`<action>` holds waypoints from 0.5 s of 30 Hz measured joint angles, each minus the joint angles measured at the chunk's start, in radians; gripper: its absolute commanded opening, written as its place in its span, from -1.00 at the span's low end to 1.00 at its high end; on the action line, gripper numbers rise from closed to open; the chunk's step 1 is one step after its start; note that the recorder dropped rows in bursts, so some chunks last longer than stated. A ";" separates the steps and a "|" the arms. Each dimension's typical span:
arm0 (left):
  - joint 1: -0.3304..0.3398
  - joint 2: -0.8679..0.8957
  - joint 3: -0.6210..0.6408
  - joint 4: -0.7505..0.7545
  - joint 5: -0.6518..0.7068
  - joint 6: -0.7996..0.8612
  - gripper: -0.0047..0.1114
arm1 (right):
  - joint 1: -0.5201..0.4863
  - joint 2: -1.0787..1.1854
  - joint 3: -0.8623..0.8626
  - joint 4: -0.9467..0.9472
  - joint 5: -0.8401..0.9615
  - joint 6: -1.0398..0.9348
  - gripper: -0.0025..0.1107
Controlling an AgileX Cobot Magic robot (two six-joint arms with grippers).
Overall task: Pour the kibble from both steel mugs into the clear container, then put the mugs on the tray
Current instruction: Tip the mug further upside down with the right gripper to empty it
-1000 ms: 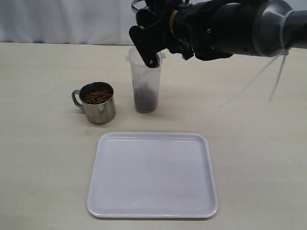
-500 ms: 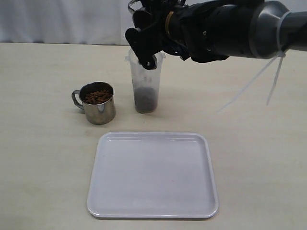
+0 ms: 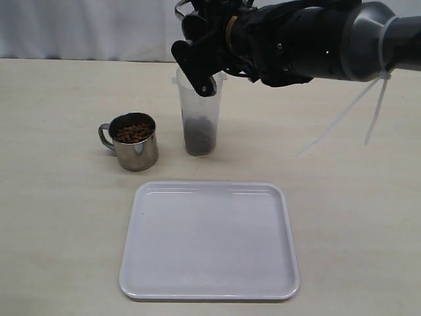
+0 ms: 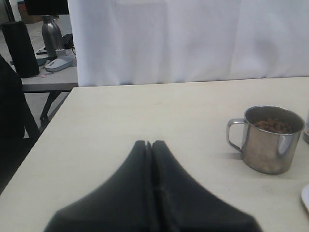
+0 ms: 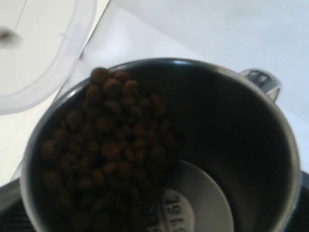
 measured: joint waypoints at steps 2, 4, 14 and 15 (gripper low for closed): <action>0.000 0.000 0.000 0.000 0.000 0.000 -0.92 | 0.006 0.000 0.000 0.002 0.000 -0.008 -0.88; 0.000 0.000 0.000 0.000 0.000 0.000 -0.92 | 0.016 0.000 0.000 0.002 0.005 -0.018 -0.88; 0.000 0.000 0.000 0.000 0.000 0.000 -0.92 | 0.020 0.000 0.000 0.002 0.024 -0.087 -0.88; 0.000 0.000 0.000 0.000 0.000 0.000 -0.92 | 0.020 0.000 0.000 0.002 0.024 -0.101 -0.88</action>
